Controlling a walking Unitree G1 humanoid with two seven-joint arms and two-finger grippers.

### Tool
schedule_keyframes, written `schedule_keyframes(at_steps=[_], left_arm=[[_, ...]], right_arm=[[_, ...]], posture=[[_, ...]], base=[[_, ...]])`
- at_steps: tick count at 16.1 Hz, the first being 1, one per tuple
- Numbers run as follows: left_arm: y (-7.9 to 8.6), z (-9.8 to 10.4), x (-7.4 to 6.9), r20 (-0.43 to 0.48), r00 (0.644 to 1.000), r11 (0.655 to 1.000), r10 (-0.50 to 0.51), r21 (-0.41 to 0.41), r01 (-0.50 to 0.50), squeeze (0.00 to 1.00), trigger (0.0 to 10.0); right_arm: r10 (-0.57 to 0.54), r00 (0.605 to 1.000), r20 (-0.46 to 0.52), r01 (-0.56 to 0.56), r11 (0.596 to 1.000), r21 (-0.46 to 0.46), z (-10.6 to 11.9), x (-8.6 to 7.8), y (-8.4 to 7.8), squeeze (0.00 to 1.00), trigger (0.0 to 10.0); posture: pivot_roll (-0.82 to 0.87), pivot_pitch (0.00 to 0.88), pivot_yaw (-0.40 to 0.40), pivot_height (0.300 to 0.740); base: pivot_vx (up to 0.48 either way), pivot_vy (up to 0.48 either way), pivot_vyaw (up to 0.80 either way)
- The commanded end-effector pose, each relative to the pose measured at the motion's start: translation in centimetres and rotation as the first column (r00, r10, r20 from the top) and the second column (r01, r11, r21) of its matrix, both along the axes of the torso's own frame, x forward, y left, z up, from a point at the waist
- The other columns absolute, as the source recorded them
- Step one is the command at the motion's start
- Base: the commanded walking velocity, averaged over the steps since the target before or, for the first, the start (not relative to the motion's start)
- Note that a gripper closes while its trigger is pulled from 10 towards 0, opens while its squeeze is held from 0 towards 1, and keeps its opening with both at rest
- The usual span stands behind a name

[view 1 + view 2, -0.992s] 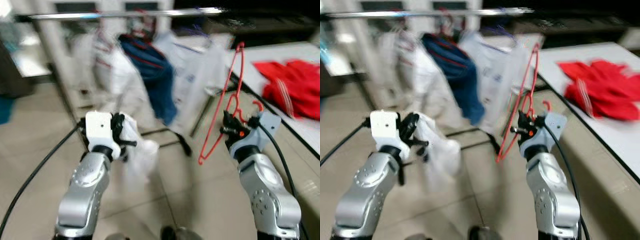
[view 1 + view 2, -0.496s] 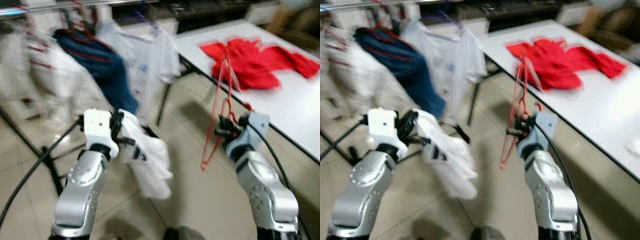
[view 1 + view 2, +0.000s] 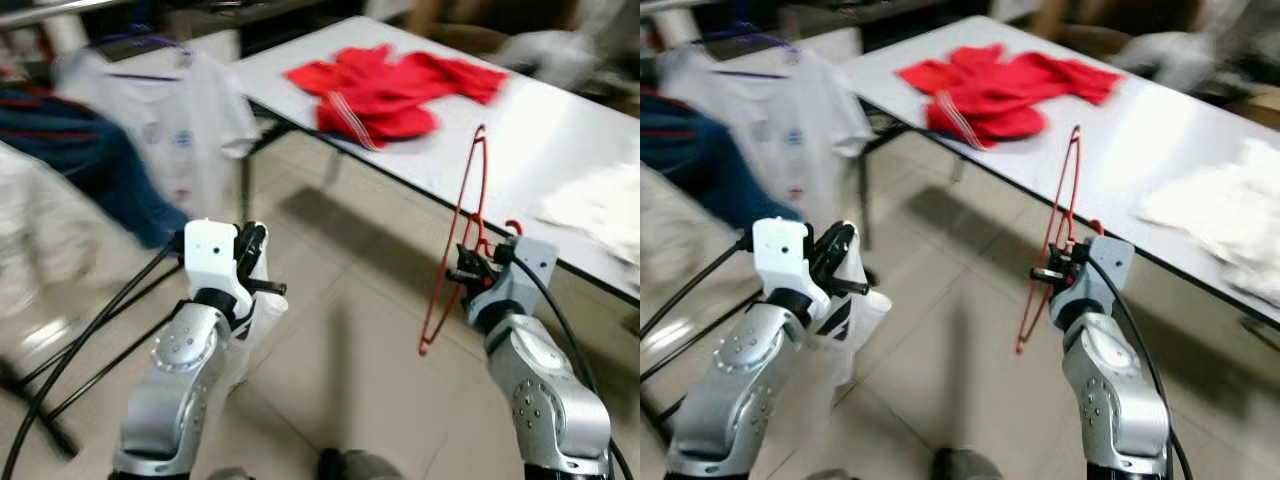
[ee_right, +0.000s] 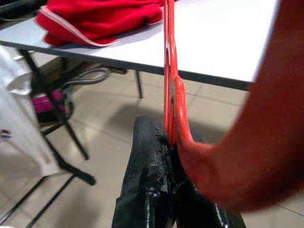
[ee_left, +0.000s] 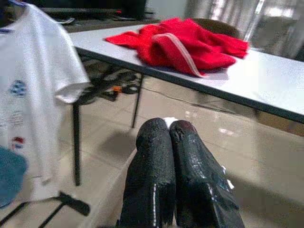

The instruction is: Hang hanger

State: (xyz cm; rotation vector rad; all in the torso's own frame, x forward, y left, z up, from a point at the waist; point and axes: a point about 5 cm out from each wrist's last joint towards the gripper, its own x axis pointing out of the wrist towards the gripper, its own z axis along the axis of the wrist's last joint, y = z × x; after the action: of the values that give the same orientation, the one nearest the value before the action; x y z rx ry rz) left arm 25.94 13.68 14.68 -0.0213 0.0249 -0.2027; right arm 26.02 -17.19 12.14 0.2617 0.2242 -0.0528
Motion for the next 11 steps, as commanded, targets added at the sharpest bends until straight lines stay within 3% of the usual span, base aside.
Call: schedule_keyframes(at_steps=[1, 7, 9, 11], left_arm=[[-0.11, 0.59, -0.09, 0.021, 1.000, 1.000, -0.007, -0.005, 0.008, 0.00, 10.0], [-0.35, 0.55, -0.10, 0.012, 1.000, 1.000, -0.021, -0.009, 0.021, 0.00, 10.0], [-0.33, 0.50, -0.01, 0.009, 1.000, 1.000, -0.025, -0.008, 0.025, 0.00, 10.0], [-0.35, 0.51, -0.01, 0.008, 1.000, 1.000, -0.025, -0.008, 0.026, 0.00, 10.0]], right_arm=[[0.000, 1.000, 0.014, 0.000, 1.000, -0.005, 0.54, 0.01, 0.01, 0.00, 10.0], [-0.014, 1.000, 0.006, 0.014, 1.000, -0.010, 0.44, 0.10, -0.20, 0.00, 10.0], [-0.005, 1.000, 0.004, 0.005, 1.000, 0.030, 0.23, 0.25, -0.07, 0.00, 10.0], [-0.003, 1.000, 0.023, 0.003, 1.000, -0.004, 0.27, 0.30, -0.21, 0.00, 10.0]], posture=[[0.12, 0.082, -0.079, 0.740], [0.12, 0.081, -0.077, 0.740], [0.12, 0.075, -0.070, 0.740], [0.12, 0.074, -0.070, 0.740]], base=[[0.000, 0.000, -0.80], [0.000, 0.000, -0.80], [0.000, 0.000, -0.79], [0.000, 0.000, 0.00]])
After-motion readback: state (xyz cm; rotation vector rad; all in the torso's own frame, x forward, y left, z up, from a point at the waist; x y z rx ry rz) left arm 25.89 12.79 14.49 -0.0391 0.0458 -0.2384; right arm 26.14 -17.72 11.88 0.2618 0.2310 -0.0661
